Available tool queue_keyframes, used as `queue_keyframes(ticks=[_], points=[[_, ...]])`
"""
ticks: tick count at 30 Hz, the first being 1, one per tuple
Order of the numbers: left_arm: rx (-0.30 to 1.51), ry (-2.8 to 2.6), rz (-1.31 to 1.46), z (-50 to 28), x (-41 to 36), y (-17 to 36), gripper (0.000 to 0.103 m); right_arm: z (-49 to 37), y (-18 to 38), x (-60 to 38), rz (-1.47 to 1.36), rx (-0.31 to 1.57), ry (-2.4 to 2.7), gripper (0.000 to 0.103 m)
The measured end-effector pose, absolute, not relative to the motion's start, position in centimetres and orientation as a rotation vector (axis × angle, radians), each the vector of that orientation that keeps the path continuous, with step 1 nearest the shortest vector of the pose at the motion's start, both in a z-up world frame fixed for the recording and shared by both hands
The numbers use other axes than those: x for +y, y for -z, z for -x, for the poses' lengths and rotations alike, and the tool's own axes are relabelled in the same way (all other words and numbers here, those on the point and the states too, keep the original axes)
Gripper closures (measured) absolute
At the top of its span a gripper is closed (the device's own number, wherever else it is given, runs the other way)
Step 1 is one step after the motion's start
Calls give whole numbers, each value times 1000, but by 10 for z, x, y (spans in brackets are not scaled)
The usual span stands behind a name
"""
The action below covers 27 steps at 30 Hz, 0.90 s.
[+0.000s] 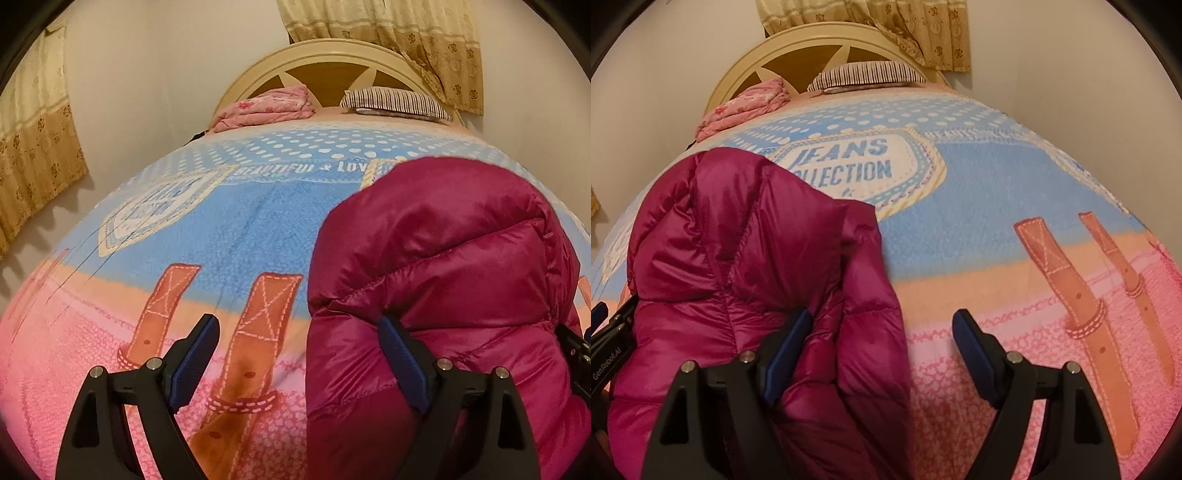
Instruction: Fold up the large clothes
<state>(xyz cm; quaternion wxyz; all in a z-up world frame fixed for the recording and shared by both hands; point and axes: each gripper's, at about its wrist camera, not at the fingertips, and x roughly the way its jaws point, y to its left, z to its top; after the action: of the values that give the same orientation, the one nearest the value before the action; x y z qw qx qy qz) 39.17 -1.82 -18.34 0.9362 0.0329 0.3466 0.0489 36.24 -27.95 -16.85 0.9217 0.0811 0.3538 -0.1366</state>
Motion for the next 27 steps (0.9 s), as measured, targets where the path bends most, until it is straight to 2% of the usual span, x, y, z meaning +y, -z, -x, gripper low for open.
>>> queue_keyframes(ticks=[12, 27], points=[[803, 2, 23, -390, -13, 197, 13, -364, 183, -284, -167, 719, 270, 20], [830, 92, 61, -369, -12, 203, 13, -364, 189, -288, -187, 726, 252, 19]])
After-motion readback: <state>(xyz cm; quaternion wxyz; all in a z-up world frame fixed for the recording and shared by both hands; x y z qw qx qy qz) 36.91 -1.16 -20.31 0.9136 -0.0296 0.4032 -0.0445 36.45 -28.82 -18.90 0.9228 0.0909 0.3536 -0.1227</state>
